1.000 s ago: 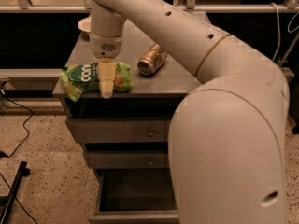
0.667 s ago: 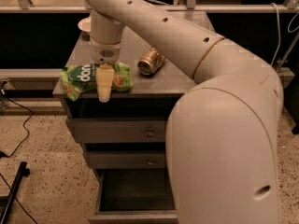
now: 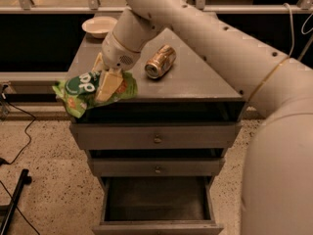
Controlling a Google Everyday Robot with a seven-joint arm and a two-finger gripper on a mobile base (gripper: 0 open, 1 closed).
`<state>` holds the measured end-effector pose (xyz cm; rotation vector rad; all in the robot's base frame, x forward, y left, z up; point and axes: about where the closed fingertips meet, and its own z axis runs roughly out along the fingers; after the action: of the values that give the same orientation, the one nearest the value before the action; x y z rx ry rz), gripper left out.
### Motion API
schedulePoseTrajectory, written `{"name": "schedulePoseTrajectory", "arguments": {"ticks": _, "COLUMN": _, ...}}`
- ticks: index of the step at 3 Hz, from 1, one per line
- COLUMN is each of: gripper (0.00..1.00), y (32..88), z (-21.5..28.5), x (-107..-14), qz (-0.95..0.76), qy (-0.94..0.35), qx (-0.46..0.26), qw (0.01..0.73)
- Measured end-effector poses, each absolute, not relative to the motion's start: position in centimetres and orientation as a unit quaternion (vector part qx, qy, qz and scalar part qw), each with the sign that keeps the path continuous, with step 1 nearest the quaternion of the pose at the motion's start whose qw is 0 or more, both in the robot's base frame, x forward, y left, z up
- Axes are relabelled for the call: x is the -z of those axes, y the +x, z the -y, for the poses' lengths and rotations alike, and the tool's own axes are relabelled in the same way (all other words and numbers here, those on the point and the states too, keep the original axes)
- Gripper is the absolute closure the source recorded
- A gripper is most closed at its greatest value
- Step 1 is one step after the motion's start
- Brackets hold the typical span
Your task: Place green rice chip bag into bottom drawer
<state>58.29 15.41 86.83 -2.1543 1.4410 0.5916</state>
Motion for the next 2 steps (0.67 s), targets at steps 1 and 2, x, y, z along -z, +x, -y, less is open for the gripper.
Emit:
{"name": "schedulePoseTrajectory", "arguments": {"ticks": 1, "gripper": 0.88, "y": 53.7, "z": -13.9, "x": -91.1, "qz": -0.463, "qy": -0.791, "qx": -0.240, "qw": 0.320}}
{"name": "schedulePoseTrajectory", "arguments": {"ticks": 2, "gripper": 1.00, "y": 50.1, "z": -10.8, "x": -93.7, "qz": -0.459, "qy": -0.787, "qx": -0.186, "qw": 0.368}}
